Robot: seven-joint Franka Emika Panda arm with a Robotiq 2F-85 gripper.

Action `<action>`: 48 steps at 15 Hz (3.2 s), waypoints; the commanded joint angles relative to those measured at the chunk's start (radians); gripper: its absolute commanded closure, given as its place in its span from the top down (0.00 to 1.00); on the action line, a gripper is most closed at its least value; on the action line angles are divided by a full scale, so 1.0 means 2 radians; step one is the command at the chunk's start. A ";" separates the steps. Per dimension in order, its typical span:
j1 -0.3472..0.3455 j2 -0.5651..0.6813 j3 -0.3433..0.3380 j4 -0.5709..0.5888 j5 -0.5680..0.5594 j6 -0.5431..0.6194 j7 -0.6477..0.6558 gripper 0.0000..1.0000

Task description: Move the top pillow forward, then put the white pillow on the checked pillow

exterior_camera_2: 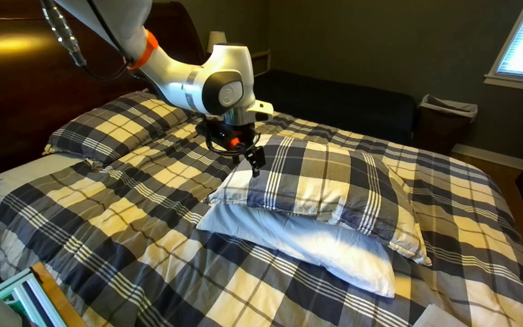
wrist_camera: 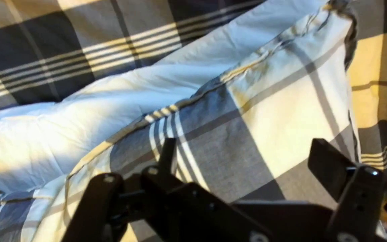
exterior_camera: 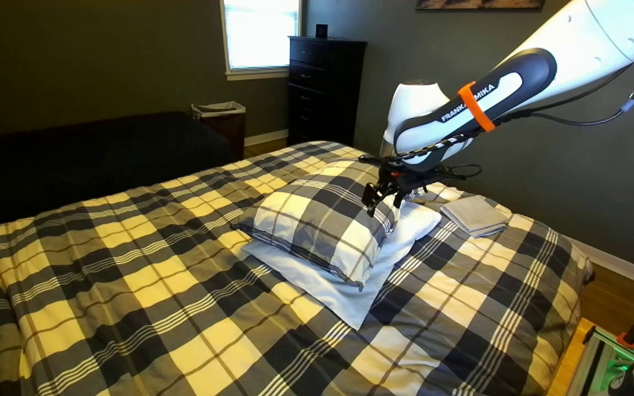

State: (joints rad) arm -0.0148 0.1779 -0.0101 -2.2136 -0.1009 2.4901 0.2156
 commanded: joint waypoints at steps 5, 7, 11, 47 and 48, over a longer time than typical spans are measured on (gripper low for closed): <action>0.027 -0.015 0.002 -0.052 0.013 -0.033 0.059 1.00; 0.031 -0.016 0.005 -0.066 0.016 -0.033 0.065 1.00; 0.033 0.005 0.006 -0.073 0.015 -0.003 0.069 1.00; 0.014 0.028 0.002 -0.109 0.011 -0.120 -0.136 0.01; 0.013 0.015 0.007 -0.117 0.019 -0.133 -0.145 0.01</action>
State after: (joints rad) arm 0.0186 0.3062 -0.0147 -2.3588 -0.0661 2.3236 -0.0279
